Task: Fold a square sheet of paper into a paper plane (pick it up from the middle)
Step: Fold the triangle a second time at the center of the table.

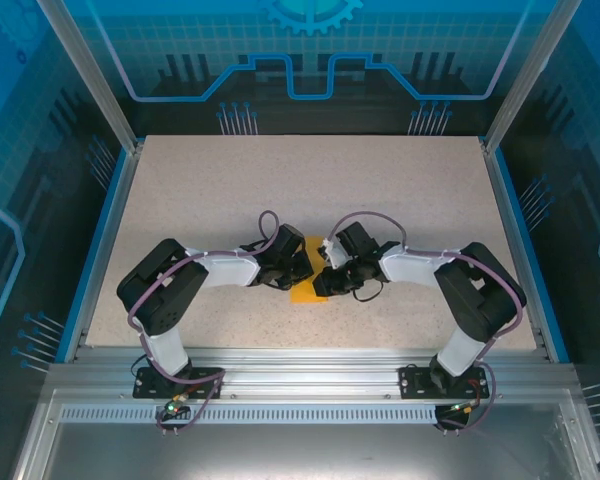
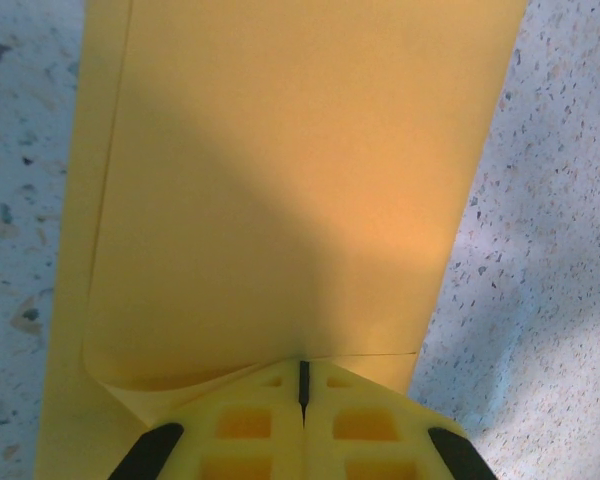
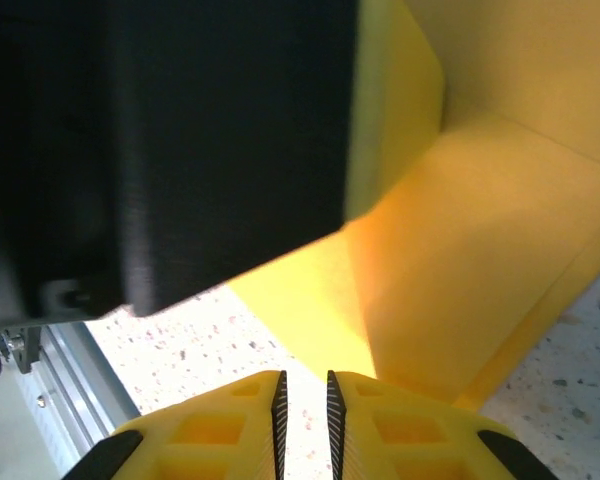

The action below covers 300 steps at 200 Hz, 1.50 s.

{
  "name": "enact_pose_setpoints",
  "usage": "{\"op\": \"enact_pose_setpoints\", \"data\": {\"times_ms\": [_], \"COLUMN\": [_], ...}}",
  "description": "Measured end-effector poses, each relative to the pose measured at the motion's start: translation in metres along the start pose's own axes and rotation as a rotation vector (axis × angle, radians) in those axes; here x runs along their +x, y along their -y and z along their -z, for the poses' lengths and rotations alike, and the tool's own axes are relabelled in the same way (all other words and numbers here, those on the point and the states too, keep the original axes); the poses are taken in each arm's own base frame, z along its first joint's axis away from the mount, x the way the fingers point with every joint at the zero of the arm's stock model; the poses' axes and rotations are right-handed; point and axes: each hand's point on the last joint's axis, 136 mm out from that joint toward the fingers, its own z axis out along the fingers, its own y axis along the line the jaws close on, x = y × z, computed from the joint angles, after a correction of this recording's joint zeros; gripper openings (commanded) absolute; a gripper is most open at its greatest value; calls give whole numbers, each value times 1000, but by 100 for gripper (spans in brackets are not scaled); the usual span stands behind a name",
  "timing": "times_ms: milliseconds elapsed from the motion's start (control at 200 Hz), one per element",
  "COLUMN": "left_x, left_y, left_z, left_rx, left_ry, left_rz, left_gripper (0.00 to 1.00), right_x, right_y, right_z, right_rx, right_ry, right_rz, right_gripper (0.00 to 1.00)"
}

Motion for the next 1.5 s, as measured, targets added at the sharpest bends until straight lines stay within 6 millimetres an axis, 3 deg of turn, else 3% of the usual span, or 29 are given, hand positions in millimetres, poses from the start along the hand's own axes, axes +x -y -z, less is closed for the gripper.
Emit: {"op": "enact_pose_setpoints", "data": {"times_ms": [185, 655, 1200, 1500], "left_x": [0, 0, 0, 1], "left_y": [0, 2, 4, 6], "left_z": [0, -1, -3, -4], "left_rx": [1, 5, 10, 13], "left_ry": [0, -5, -11, -18], "left_rz": [0, 0, 0, -2], "left_gripper": [0, 0, 0, 0], "right_x": [6, 13, 22, 25], "right_y": [13, 19, 28, 34], "right_z": [-6, -2, 4, 6], "right_rx": [46, 49, 14, 107], "right_ry": [-26, -20, -1, -15], "right_rz": [-10, 3, -33, -56], "right_gripper": [20, 22, 15, 10]}}
